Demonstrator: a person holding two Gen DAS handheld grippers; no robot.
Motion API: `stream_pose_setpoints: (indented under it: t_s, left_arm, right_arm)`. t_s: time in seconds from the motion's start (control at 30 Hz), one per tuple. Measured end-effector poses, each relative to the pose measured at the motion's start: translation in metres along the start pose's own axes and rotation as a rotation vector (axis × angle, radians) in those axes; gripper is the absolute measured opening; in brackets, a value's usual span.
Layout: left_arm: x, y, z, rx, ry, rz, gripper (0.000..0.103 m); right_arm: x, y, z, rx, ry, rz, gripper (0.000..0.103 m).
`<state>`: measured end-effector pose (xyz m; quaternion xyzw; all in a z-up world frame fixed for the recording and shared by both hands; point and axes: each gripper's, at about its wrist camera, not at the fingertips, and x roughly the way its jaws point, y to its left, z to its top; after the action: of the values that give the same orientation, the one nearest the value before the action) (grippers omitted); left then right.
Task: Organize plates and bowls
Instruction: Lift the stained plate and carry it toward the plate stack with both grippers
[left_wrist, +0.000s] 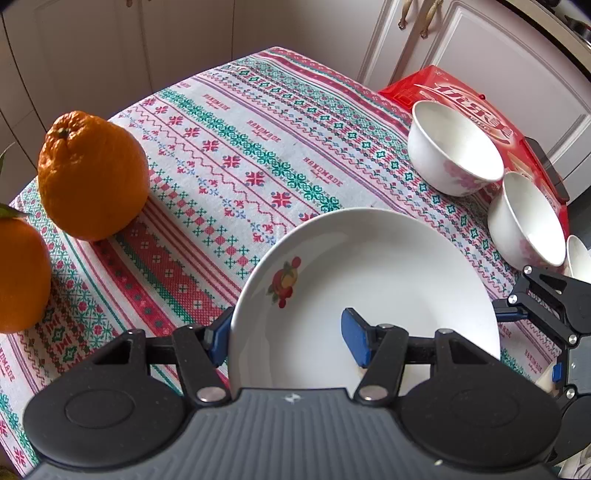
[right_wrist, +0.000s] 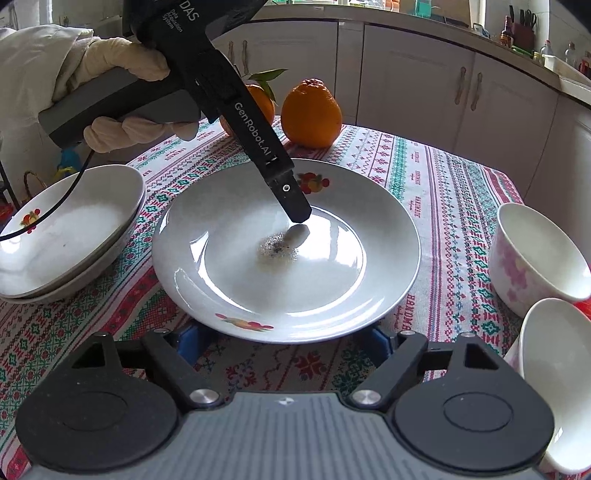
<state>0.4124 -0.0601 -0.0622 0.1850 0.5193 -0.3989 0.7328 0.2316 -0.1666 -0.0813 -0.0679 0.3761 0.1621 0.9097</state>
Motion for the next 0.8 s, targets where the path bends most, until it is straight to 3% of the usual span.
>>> stream_pose_setpoints:
  t_s: [0.8]
  left_arm:
    - [-0.036,-0.018,-0.022,-0.045,-0.068,0.013,0.059]
  right_arm:
    - [-0.031,0.007,0.0,-0.069,-0.011,0.004,0.086]
